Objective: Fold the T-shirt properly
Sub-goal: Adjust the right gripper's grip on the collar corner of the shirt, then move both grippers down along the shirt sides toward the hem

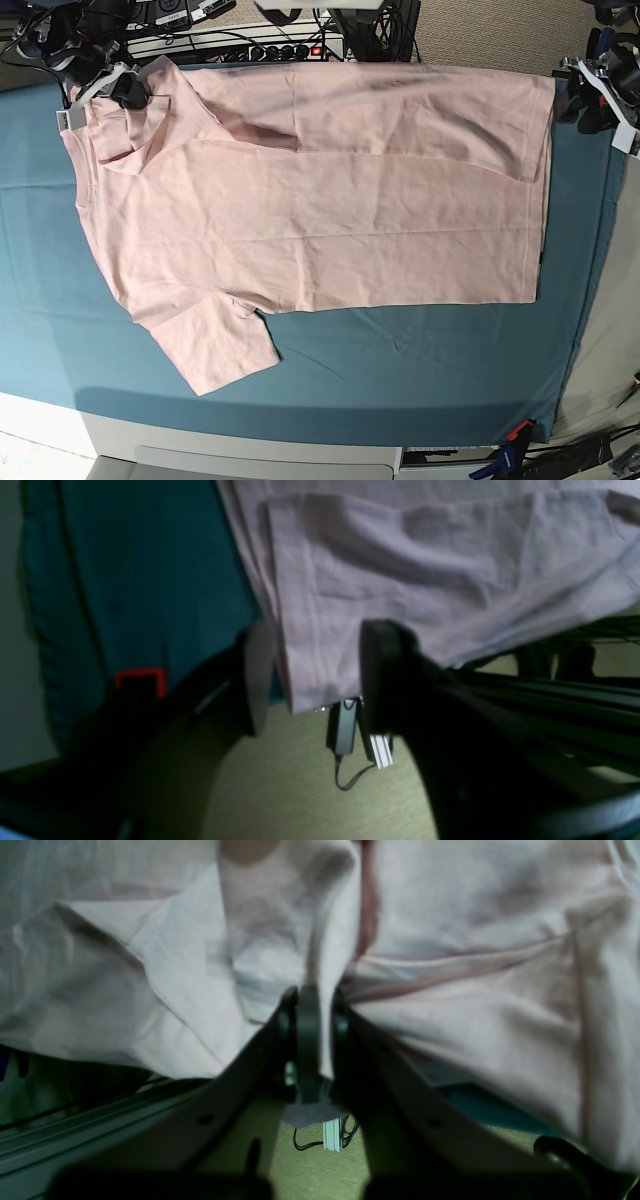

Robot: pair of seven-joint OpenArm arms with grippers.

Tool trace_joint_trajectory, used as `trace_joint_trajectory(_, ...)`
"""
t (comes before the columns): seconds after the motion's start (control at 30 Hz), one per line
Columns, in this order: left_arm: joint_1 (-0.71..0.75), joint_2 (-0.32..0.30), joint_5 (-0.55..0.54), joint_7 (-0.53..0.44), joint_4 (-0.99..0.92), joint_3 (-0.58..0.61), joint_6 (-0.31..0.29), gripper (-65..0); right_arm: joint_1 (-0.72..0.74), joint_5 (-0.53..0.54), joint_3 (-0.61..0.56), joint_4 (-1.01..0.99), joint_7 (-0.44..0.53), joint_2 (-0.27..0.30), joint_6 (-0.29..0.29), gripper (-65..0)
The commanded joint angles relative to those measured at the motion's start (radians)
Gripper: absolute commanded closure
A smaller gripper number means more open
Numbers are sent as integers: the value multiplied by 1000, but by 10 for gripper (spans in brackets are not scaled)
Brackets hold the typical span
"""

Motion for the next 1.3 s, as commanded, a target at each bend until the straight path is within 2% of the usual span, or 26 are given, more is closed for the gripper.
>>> trace_joint_trajectory(0.0, 6, -17, -15, -15, 14, -9, -3, -294, -2, 19, 6, 13, 4, 15, 5, 0)
trace_joint_trajectory(0.17, 6, -17, -15, -15, 14, -9, -3, -294, 3, 19, 7, 13, 5, 15, 5, -126)
trace_joint_trajectory(0.37, 6, -17, -15, -15, 14, -9, -3, -294, 35, 12, 7, 13, -2, 15, 5, -129)
trace_joint_trajectory(0.63, 6, -17, -15, -15, 14, -9, -3, -294, 49, 77, 7, 13, -52, 14, 5, -125)
trace_joint_trajectory(0.67, 6, -17, -15, -15, 14, -9, -3, -294, 50, 77, 7, 13, -51, 15, 5, -113)
trace_joint_trajectory(0.77, 6, -17, -15, -15, 14, -9, -3, -294, 50, 92, 7, 13, -49, 14, 5, 0)
trace_joint_trajectory(1.07, 6, -17, -15, -20, 14, -9, -3, -294, 192, 104, 6, 13, -10, 8, 5, 0)
trace_joint_trajectory(1.27, 6, -17, -15, -23, 14, -9, -3, -294, 327, 57, 5, 13, 4, 6, 5, 0)
